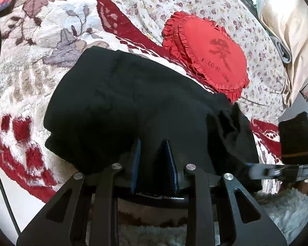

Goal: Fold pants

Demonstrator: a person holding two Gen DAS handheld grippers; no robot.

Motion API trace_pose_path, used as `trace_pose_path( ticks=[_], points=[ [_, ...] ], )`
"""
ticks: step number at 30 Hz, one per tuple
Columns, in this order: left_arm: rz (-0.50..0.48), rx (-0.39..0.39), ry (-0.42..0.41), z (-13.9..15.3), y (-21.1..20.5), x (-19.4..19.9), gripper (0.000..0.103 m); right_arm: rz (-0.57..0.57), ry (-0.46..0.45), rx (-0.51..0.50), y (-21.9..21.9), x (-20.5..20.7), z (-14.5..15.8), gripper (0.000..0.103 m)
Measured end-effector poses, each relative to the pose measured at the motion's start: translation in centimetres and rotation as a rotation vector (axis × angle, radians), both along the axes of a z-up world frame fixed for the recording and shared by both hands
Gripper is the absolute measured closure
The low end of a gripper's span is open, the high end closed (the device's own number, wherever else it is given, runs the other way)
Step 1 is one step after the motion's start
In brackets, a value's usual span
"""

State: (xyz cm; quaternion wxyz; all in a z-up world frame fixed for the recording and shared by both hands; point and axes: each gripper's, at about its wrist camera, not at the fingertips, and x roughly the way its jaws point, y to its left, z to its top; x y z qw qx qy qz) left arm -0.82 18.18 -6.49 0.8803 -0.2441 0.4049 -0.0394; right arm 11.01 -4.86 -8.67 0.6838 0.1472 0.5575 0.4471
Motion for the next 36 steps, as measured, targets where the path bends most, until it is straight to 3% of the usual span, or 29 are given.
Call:
trace_pose_path(
  ticks=[3,6,8,11,13,15,18,20,24,25,26,28,32,36],
  points=[
    [0.03,0.032,-0.013,1.3,0.1,-0.6,0.078,-0.061,-0.033,0.079,-2.9,-0.9,1.6,0.061],
    [0.034,0.053,-0.089,3.7,-0.3,-1.5,0.078,-0.171,-0.076,0.129,-7.3,-1.4,3.0,0.059],
    [-0.022,0.059,-0.16,5.7,-1.7,-1.4,0.078,-0.322,-0.099,0.099,-10.8,-1.0,3.2,0.057],
    [-0.24,0.044,-0.233,8.3,-6.2,0.3,0.078,-0.517,-0.043,0.094,-15.0,-0.3,1.5,0.056],
    [-0.356,0.019,-0.213,8.1,-8.7,1.8,0.078,-0.568,0.028,0.139,-16.4,0.0,0.1,0.056],
    [-0.411,0.028,-0.151,6.2,-10.2,3.1,0.078,-0.589,0.087,0.192,-17.4,0.0,-0.8,0.056],
    [-0.364,0.082,-0.01,1.4,-9.8,4.2,0.079,-0.602,0.079,0.205,-18.0,-0.2,-0.8,0.056],
    [-0.313,0.017,-0.044,1.1,-8.2,3.4,0.081,-0.608,0.089,0.219,-18.6,-0.4,-1.1,0.056],
    [-0.194,-0.105,-0.122,3.5,-3.8,-1.1,0.08,-0.625,0.114,0.242,-19.5,-0.3,-1.1,0.056],
    [-0.167,-0.131,-0.133,3.8,-2.4,-2.1,0.074,-0.624,0.114,0.245,-19.7,-0.3,-1.0,0.056],
    [-0.126,-0.163,-0.139,3.8,-1.1,-3.6,0.062,-0.62,0.111,0.244,-19.6,-0.3,-1.0,0.056],
    [-0.006,-0.259,-0.131,2.6,2.3,-6.4,0.043,-0.612,0.104,0.242,-19.7,-0.4,-0.8,0.056],
    [0.197,-0.493,-0.09,-1.5,7.2,-9.5,0.043,-0.594,0.095,0.225,-19.0,-0.3,-0.5,0.056],
    [0.264,-0.685,-0.091,-4.0,8.9,-8.3,0.043,-0.589,0.099,0.205,-18.7,-0.2,-0.6,0.056]
  ],
)
